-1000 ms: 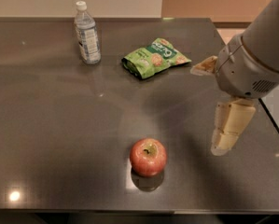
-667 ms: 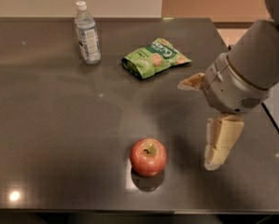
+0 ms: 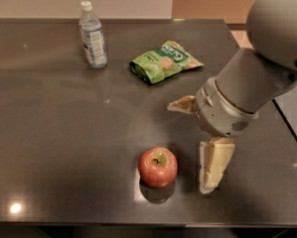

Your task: Move apple near green rice chip bag

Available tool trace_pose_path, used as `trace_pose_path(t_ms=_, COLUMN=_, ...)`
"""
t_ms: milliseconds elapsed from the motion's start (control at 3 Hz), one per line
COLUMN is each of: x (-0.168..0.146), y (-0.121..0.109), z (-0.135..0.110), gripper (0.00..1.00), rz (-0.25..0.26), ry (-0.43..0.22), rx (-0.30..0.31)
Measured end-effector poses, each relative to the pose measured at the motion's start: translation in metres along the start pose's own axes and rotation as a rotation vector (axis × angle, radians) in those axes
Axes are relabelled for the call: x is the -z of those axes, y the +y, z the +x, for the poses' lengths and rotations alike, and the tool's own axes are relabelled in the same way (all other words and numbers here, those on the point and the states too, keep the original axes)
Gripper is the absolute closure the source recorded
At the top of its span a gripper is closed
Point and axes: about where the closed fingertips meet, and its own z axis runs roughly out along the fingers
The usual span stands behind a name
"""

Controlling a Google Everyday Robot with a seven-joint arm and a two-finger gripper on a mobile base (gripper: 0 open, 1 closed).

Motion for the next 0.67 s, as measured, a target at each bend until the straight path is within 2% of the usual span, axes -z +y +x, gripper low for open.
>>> trace_pose_path(t_ms=667, x=-0.03, y=0.001, z=-0.022, gripper=0.0, rz=-0.051, ry=-0.052, rx=0.037)
